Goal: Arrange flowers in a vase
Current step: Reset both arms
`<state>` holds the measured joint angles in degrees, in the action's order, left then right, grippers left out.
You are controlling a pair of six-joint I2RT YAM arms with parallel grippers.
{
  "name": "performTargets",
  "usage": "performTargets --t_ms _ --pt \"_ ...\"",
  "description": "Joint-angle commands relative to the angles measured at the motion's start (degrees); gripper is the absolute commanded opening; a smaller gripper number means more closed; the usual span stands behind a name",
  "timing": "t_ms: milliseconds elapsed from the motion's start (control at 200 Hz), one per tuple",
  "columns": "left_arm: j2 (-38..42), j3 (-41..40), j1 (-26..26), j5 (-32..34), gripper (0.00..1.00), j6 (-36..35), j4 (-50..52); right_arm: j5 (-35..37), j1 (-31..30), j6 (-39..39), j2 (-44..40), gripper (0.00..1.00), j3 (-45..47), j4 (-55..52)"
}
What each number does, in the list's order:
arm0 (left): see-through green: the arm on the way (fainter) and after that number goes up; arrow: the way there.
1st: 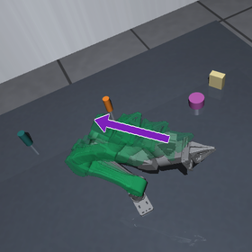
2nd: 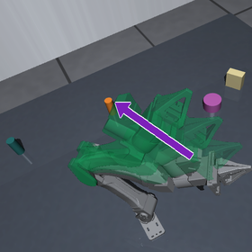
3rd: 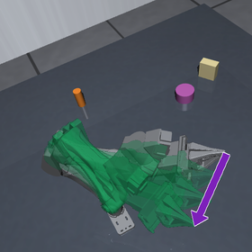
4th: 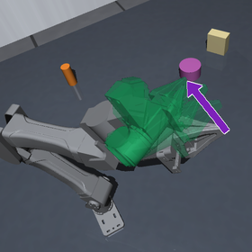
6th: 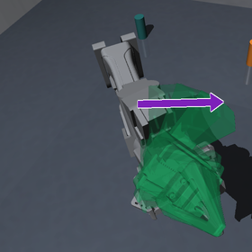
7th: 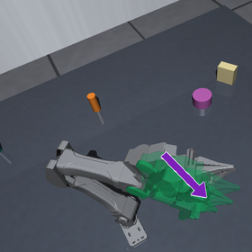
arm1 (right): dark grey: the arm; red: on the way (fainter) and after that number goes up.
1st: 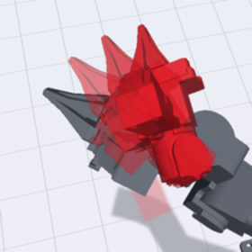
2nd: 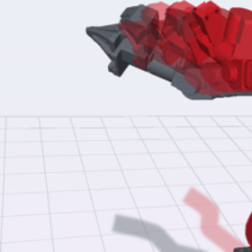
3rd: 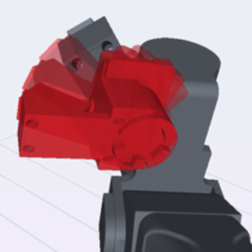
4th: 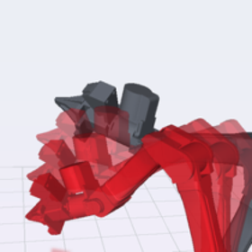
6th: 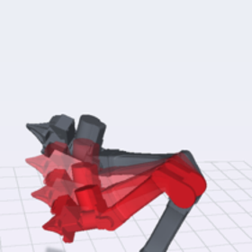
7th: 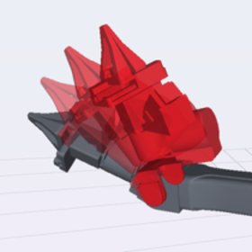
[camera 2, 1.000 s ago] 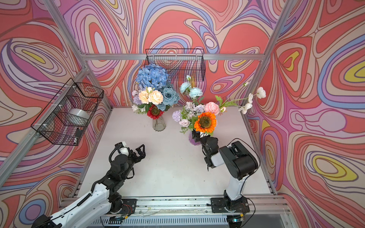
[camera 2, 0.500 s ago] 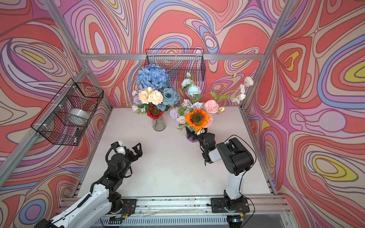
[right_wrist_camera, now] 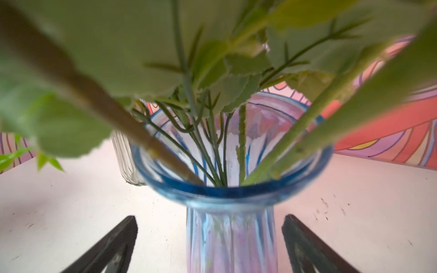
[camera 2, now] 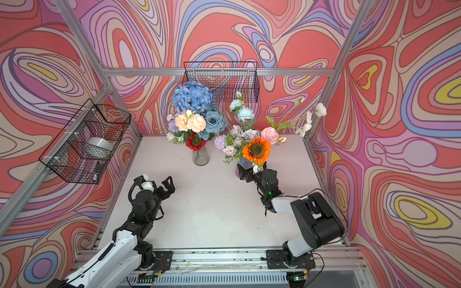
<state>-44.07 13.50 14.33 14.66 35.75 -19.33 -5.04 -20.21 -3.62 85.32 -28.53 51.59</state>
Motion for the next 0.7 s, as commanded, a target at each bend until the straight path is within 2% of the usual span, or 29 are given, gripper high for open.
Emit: performTargets --t_ms 0,165,270,381,476,601,696 --pt "-3.04 2.07 -1.05 2.04 1.0 -3.78 -2.34 2.67 0.12 -1.68 -5.37 0.99 0.83 -12.61" --pt "-9.05 4.87 -1.22 2.01 1.0 -7.96 -5.18 3.76 0.16 1.08 -11.29 0.98 -1.03 -22.87" --pt "-12.44 7.13 -1.33 3.93 1.0 -11.71 -4.88 7.73 0.17 3.87 -13.22 0.98 -0.75 -25.03" --pt "-15.68 10.6 -1.33 9.01 1.0 -15.38 -1.71 13.18 0.66 8.73 -12.68 0.98 -0.23 -24.49" --pt "-18.13 10.78 -1.32 13.17 1.0 -18.77 -3.94 15.35 3.15 11.07 -9.58 0.98 0.02 -21.9" --pt "-21.23 8.76 -1.5 14.42 1.0 -23.88 -11.69 13.85 7.06 10.89 -5.46 0.99 1.0 -16.92" --pt "-22.83 9.01 -1.98 13.72 1.0 -25.56 -12.96 10.88 9.9 9.61 -3.31 0.98 2.91 -11.32"
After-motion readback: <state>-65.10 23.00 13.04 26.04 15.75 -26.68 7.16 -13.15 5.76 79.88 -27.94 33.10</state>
